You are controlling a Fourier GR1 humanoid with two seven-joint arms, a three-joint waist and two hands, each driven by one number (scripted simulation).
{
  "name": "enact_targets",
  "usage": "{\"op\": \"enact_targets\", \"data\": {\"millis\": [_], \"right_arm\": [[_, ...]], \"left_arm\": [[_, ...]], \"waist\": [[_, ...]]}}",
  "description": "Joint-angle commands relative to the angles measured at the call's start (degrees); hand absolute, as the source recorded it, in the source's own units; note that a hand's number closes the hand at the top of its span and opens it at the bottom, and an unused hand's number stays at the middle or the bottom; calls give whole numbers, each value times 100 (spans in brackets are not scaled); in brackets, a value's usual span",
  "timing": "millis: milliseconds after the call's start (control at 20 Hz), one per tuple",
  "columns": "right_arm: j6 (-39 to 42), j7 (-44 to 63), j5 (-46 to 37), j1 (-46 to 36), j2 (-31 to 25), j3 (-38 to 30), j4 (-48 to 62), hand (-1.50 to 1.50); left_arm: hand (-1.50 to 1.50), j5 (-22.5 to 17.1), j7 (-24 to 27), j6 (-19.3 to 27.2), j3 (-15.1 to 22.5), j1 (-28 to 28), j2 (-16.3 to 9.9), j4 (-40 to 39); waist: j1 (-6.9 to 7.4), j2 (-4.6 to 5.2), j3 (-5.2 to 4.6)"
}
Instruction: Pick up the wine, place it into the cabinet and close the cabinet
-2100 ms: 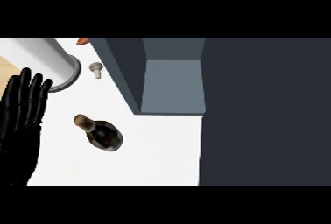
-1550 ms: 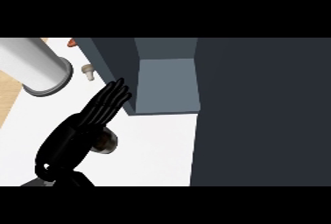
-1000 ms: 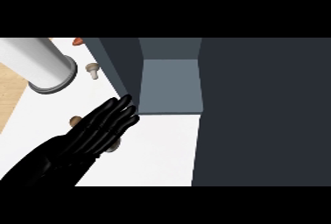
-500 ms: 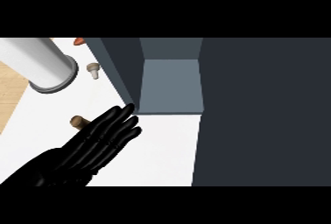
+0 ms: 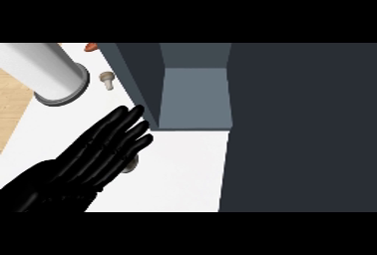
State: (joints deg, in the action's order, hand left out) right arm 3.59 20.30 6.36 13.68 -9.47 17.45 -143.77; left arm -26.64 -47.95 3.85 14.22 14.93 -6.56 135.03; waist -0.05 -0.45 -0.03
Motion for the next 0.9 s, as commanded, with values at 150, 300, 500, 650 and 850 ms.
{"op": "enact_targets", "data": {"millis": [150, 300, 500, 650, 850], "right_arm": [[-348, 760, -62, -123, 36, 268, -1173, -150], [-160, 497, 112, 303, -156, 68, -1283, -150], [-204, 701, 185, 340, -226, 105, -1448, -150], [-185, 472, -86, 244, -131, 319, -1096, -150], [-352, 1028, 232, -177, -182, -1, -1319, -150]], "left_arm": [[-150, -328, -121, -100, -585, -92, -303, 849], [-150, -150, -286, 65, -658, -107, -394, 867], [-150, -446, -229, -174, -1199, -55, -589, 690], [-150, -490, 81, -364, -1520, 244, -522, 95], [-150, -316, -29, -324, -1495, 380, -527, 46]], "waist": [[26, 7, -11], [-21, 0, 0], [-35, 1, -5], [-44, 26, -2], [-32, 30, -2]]}}
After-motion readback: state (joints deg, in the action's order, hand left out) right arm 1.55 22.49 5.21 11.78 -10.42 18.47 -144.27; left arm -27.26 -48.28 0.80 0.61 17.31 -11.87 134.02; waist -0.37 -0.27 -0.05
